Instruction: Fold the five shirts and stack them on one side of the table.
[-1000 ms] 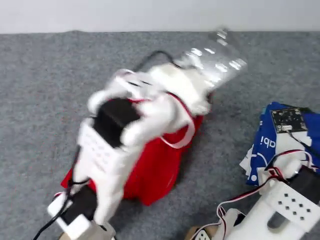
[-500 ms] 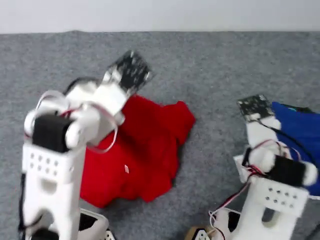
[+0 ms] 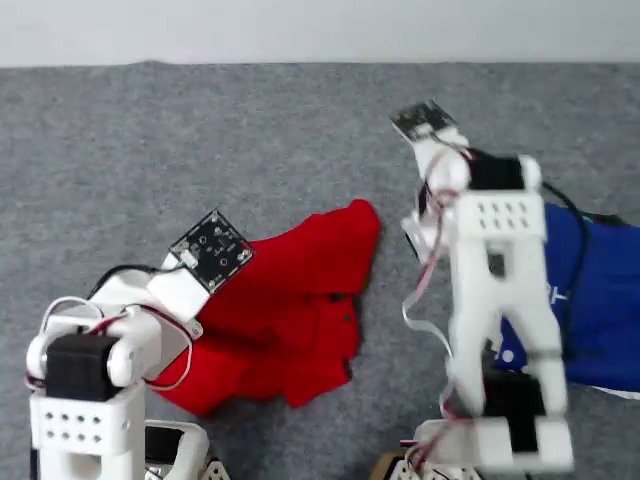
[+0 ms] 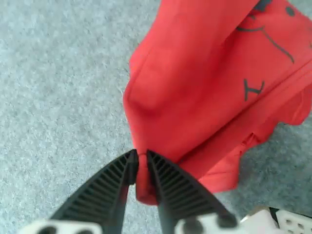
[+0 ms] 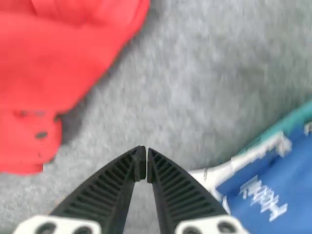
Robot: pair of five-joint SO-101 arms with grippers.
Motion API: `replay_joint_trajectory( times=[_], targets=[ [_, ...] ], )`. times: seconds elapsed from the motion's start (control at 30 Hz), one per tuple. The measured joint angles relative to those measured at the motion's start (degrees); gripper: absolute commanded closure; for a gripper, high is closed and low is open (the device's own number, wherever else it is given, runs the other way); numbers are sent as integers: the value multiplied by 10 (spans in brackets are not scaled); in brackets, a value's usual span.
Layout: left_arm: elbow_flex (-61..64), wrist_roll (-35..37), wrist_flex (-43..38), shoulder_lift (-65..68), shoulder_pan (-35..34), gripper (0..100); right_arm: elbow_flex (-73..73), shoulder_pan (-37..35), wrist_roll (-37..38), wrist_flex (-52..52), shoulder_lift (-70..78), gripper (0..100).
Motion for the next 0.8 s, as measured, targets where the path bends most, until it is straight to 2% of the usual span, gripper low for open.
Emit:
replay_joint_trajectory(
  times=[0.23, 0.4, 0.6, 0.8],
  targets=[
    [26, 0, 0, -36, 0, 995, -223, -64, 0, 10, 193, 989],
    [39, 0, 0, -38, 0, 995, -330, -105, 0, 10, 303, 989],
    [39, 0, 0, -39, 0, 995, -410, -137, 0, 15, 409, 989],
    [39, 0, 0, -39, 0, 995, -419, -153, 0, 73, 453, 989]
  ],
)
